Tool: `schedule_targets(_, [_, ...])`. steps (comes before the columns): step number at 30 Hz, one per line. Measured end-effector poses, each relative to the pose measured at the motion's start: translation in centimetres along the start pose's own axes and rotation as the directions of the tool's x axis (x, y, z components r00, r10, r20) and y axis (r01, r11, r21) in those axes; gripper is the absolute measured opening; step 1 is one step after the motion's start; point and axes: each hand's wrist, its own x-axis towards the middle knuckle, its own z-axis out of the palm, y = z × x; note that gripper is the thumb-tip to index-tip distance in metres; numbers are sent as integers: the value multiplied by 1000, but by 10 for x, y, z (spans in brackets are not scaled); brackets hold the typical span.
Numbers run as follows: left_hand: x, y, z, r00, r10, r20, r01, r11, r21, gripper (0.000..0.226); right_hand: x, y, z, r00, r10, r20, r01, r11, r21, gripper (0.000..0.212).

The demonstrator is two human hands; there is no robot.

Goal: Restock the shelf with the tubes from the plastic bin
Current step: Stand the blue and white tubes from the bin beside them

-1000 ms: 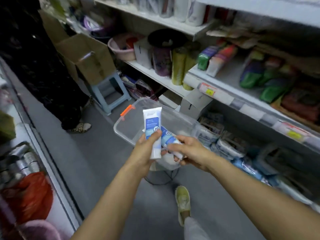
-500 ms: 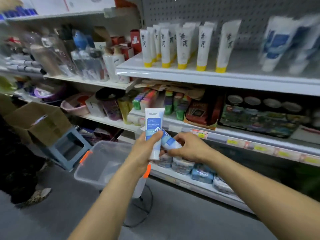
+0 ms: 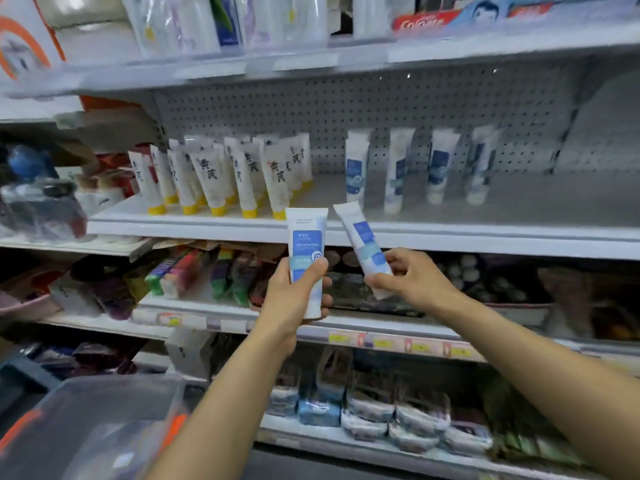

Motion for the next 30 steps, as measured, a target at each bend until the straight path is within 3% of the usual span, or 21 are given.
schedule_targets(6, [29,-2,89,1000,2,5,-2,1000,-23,18,48,27,-102,990,-51,-131,48,998,-26,42])
schedule_targets(11, [46,-10,139,998,-40,-37,38,998,-59,24,96,39,-144,981,-55,-189,41,996,-76,40])
schedule_targets(21, [73,2,170,997,-57,-61,52,996,-76,17,151,62,-153,982,-4,-187,-19,992,-122,48])
schedule_targets(30, [78,8,179,991,-111,-77,98,983,-157,26,155,67,-152,978,48,-201,-75,988,-132,58])
